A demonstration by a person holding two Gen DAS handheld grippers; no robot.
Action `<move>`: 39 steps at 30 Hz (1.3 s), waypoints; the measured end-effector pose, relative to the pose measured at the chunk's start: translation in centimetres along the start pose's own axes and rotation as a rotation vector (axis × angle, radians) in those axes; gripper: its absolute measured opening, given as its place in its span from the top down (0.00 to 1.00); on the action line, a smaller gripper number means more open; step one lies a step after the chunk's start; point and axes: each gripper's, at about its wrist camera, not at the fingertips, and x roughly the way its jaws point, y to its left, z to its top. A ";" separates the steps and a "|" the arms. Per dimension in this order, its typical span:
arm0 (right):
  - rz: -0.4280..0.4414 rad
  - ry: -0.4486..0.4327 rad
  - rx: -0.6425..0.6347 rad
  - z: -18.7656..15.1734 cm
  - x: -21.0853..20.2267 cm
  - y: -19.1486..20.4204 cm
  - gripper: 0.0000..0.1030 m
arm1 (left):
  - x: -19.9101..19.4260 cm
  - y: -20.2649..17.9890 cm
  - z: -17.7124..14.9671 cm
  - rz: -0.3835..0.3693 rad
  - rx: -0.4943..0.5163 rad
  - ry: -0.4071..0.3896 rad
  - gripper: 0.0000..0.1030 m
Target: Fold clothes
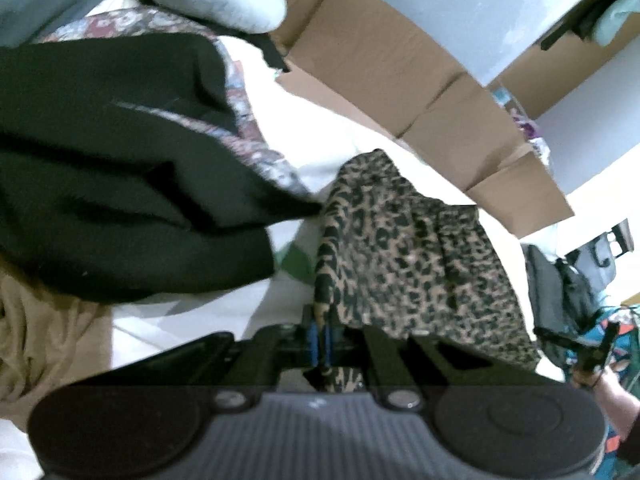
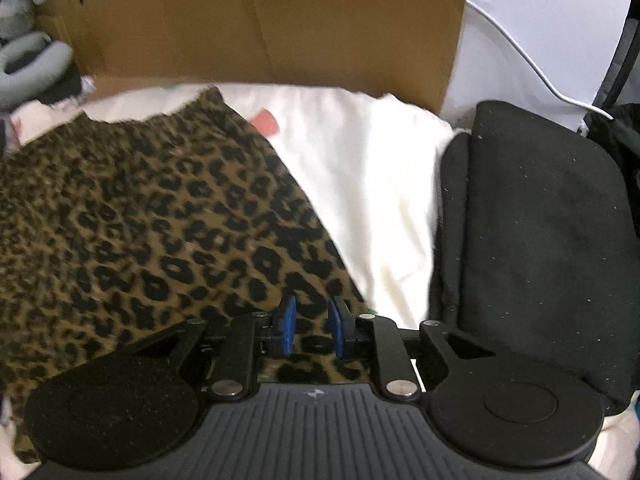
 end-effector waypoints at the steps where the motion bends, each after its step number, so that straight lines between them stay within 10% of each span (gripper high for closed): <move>1: 0.017 -0.007 0.004 0.0 -0.4 0.3 0.72 | -0.1 -0.7 0.2 -0.006 0.005 0.005 0.97; 5: 0.089 -0.041 0.028 -0.1 -1.3 1.7 0.58 | -0.4 -3.3 0.8 -0.036 0.023 0.024 0.97; 39: 0.524 -0.031 -0.021 -2.2 -3.2 13.1 0.54 | 13.7 -19.5 -2.6 -0.164 0.084 0.268 0.97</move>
